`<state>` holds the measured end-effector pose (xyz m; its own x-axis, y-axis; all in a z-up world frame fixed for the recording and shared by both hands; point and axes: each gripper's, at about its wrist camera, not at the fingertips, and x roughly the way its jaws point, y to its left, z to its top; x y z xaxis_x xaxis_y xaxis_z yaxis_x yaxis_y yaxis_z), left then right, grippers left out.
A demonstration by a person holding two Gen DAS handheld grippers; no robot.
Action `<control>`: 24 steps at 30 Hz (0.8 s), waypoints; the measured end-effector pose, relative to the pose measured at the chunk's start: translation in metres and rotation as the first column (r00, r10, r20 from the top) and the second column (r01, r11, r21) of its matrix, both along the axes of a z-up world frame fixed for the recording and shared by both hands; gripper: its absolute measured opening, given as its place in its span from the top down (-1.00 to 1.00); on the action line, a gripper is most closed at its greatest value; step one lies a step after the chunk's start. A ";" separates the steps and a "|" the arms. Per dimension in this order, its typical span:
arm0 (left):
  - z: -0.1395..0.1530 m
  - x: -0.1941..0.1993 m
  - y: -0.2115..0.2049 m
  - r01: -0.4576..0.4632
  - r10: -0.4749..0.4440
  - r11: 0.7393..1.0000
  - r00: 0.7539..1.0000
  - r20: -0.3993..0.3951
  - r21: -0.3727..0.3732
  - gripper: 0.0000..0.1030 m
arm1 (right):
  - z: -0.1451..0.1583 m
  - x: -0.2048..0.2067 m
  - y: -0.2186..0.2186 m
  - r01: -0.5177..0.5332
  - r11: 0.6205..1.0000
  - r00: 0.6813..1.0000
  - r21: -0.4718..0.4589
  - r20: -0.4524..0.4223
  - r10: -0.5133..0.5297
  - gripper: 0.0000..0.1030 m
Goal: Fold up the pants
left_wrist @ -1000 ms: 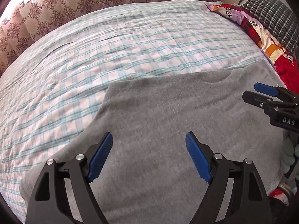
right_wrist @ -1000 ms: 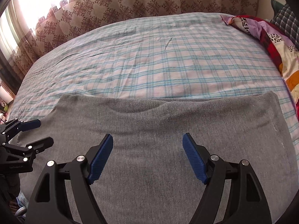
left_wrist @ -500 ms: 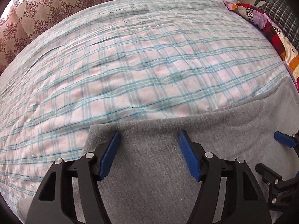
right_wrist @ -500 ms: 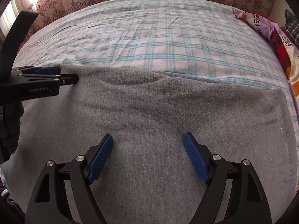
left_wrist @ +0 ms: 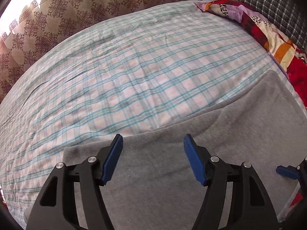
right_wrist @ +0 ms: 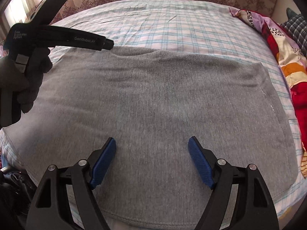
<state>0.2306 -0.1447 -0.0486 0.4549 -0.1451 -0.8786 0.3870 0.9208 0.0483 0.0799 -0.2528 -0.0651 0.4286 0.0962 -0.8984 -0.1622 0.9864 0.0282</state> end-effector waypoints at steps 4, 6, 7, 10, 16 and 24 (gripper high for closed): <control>-0.013 -0.009 -0.043 0.091 -0.093 0.995 0.994 -0.054 -0.045 -0.32 | 0.000 -0.003 -0.008 0.014 1.000 0.999 0.017 -0.030 -0.013 -0.51; -0.025 -0.008 -0.059 0.109 -0.111 0.994 0.992 -0.065 -0.027 -0.32 | -0.003 -0.004 -0.011 0.003 1.000 0.998 0.025 -0.055 -0.002 -0.52; -0.032 -0.005 -0.065 0.111 -0.111 0.994 0.991 -0.068 -0.002 -0.32 | -0.004 -0.005 -0.013 -0.004 1.000 0.998 0.029 -0.064 0.005 -0.53; -0.038 0.001 -0.075 0.114 -0.112 0.992 0.993 -0.043 0.051 -0.41 | -0.007 -0.011 -0.014 -0.024 0.999 0.996 0.043 -0.081 0.027 -0.54; -0.036 0.011 -0.079 0.093 -0.090 0.992 0.995 -0.039 0.080 -0.48 | -0.002 -0.026 -0.022 -0.050 0.996 0.995 0.076 -0.083 0.057 -0.55; -0.027 0.009 -0.089 0.082 -0.078 0.992 0.996 -0.043 0.093 -0.48 | 0.029 -0.059 -0.117 0.226 0.958 0.973 0.176 0.014 -0.232 -0.53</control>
<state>0.2395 -0.2337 -0.0756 0.4104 -0.0952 -0.9069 0.4626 0.8788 0.1171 0.0205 -0.3700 -0.0357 0.4869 0.1434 -0.8616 0.0640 0.9779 0.1989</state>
